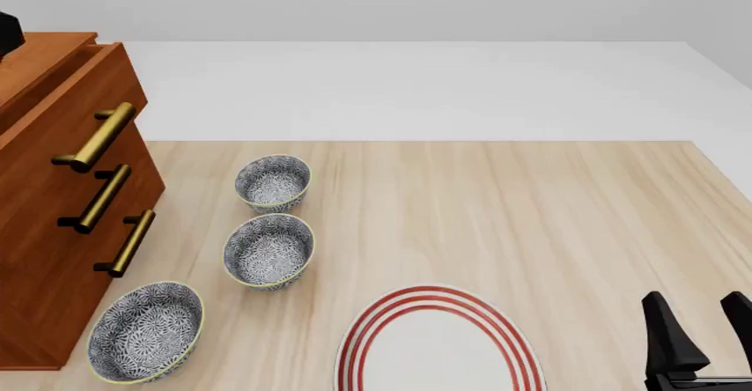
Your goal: Open the top drawer of the cabinet.
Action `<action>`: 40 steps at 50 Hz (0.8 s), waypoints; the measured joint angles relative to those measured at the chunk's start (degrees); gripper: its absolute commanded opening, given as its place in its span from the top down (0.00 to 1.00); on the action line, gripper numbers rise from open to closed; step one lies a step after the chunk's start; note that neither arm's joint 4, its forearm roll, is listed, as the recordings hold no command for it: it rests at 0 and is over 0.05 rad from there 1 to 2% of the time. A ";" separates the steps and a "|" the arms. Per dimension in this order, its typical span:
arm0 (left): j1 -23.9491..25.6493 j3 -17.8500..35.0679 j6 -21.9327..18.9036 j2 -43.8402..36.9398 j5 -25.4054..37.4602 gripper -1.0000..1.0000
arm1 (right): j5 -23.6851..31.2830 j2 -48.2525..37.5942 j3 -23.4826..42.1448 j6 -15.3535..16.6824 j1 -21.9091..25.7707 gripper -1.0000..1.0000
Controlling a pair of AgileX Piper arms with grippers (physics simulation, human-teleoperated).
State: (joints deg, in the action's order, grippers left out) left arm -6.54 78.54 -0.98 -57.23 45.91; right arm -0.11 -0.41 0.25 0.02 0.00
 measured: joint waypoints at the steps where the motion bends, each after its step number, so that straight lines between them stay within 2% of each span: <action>1: -0.07 -0.12 -0.04 -0.02 -0.10 0.00 | 0.00 0.00 0.00 0.00 0.00 0.00; 40: -1.68 -3.35 -1.16 -1.29 -1.82 0.00 | 0.00 0.00 0.00 0.00 0.00 0.00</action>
State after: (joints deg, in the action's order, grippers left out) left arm -8.22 75.19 -2.14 -58.51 44.09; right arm -0.11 -0.41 0.25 0.02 0.01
